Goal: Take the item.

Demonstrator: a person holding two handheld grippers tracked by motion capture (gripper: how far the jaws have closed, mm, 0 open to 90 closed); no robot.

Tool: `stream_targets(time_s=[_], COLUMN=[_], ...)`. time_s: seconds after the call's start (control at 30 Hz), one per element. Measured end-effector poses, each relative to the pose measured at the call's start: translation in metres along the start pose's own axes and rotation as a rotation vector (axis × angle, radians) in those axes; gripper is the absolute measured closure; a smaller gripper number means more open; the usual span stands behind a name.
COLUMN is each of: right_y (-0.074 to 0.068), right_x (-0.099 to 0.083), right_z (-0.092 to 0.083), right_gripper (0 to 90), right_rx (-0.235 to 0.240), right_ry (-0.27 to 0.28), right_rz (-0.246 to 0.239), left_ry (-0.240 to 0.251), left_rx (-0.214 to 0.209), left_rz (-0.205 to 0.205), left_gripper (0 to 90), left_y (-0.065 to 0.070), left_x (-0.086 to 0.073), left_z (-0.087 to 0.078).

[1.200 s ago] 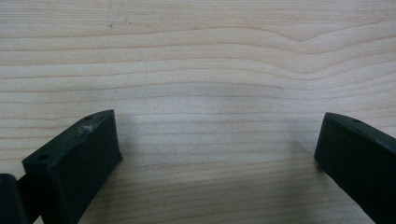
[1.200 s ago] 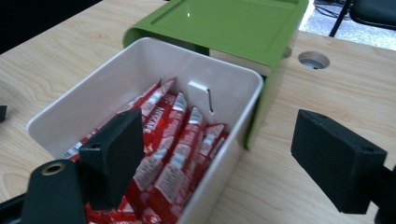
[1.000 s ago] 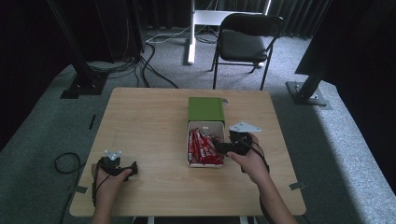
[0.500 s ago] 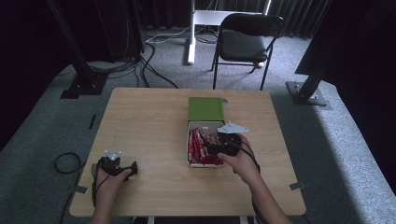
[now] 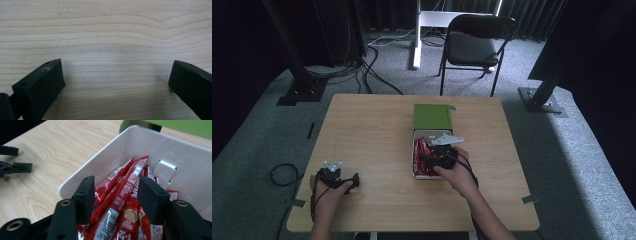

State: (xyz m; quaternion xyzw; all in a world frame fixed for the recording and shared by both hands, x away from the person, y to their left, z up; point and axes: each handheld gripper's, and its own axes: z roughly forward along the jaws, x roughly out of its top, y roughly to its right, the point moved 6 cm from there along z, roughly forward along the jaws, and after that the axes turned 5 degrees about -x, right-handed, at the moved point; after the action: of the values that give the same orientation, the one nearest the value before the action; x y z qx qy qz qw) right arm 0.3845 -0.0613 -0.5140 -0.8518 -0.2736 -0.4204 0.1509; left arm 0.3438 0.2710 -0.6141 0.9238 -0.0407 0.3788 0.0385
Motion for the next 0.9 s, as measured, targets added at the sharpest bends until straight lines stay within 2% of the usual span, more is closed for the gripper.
stream_targets(time_s=[0.17,0.43,0.67,0.73,0.83,0.87,0.9], right_y=[0.0,0.001,-0.001,0.0,0.001,0.003,0.003], right_x=[-0.004,-0.012,-0.013,-0.014,-0.013,-0.013,-0.013], right_z=[0.009,0.02,0.024,0.024,0.023,0.023,0.022], right_gripper=[54.1,56.3,57.6,62.7,73.9,76.0,77.2], right_rx=[-0.036,-0.074,-0.095,-0.107,-0.12,-0.136,-0.132], right_ry=[-0.017,-0.046,-0.049,-0.05,-0.044,-0.048,-0.047], right_rz=[0.015,0.018,-0.011,-0.017,0.011,-0.002,-0.001], left_ry=[0.0,0.0,-0.002,0.0,-0.001,-0.001,-0.001], left_rx=[0.0,0.0,0.0,0.0,0.0,0.0,0.0], left_rz=[0.0,-0.001,0.001,-0.001,0.0,0.0,0.0], left_gripper=[0.8,0.8,0.8,0.8,0.8,0.7,0.8], left_y=[0.0,0.0,0.0,0.0,0.0,0.0,0.0], left_x=[0.0,0.0,0.0,0.0,0.0,0.0,0.0], left_z=[0.0,0.0,0.0,0.0,0.0,0.0,0.0])
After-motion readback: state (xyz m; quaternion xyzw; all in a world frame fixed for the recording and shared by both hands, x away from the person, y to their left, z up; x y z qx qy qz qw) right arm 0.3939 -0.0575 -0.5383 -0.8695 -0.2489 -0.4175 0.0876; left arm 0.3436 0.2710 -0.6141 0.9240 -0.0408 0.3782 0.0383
